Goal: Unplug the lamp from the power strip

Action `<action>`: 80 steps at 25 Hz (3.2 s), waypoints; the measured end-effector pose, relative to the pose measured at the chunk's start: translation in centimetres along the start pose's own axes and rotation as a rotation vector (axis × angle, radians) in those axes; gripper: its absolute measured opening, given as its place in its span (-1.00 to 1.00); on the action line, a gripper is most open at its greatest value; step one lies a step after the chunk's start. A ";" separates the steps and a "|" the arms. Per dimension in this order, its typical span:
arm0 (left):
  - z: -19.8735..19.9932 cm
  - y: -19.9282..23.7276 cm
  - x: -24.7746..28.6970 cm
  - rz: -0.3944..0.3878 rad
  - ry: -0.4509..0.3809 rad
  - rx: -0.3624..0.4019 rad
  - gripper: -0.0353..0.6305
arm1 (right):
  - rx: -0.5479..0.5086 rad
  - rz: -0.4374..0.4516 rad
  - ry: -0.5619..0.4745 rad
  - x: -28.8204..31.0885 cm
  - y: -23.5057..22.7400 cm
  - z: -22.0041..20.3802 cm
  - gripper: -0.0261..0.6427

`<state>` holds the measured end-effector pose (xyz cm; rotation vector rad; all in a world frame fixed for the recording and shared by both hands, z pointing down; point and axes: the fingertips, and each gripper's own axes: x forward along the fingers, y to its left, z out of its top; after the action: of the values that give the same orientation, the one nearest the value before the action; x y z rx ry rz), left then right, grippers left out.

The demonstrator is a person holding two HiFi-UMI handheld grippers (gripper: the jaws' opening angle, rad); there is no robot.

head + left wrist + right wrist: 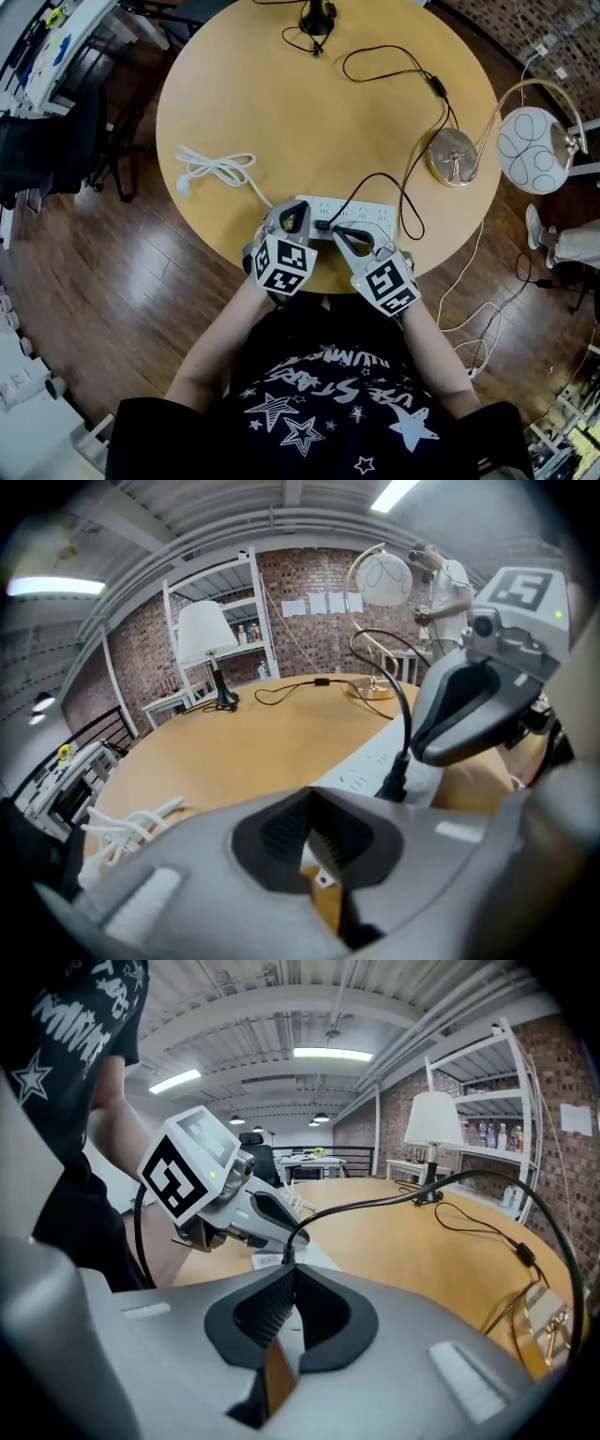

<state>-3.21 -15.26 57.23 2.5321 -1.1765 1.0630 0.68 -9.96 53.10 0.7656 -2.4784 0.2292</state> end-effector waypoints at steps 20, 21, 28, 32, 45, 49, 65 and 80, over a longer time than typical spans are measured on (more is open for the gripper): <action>0.4 0.2 0.0 0.035 -0.050 -0.021 -0.88 | -0.114 0.090 0.070 2.6 0.9 0.3 -0.46; 0.4 0.2 0.0 0.036 -0.051 -0.022 -0.88 | -0.127 0.094 0.079 2.8 1.0 0.2 -0.48; 0.5 0.1 -0.2 0.034 -0.062 -0.025 -0.88 | -0.212 0.096 0.095 3.2 1.6 0.1 -0.66; 0.5 0.2 -0.2 0.032 -0.066 -0.026 -0.88 | -0.208 0.134 0.122 3.4 1.7 0.0 -0.66; 0.5 0.2 -0.1 0.038 -0.065 -0.033 -0.88 | -0.270 0.100 0.153 3.2 2.0 0.1 -0.75; 0.5 0.2 -0.1 0.043 -0.070 -0.037 -0.88 | -0.234 0.123 0.156 3.3 2.0 0.2 -0.76; 0.5 0.4 -0.1 0.069 -0.096 -0.043 -0.88 | -0.135 0.145 0.075 3.1 1.9 0.5 -0.76; 0.3 0.4 0.2 0.071 -0.099 -0.054 -0.88 | -0.016 0.066 -0.028 1.7 -1.8 2.5 -0.77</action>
<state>-3.27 -15.73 57.08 2.5450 -1.3112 0.9176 -0.58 -12.98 51.92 0.6851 -2.5316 0.2233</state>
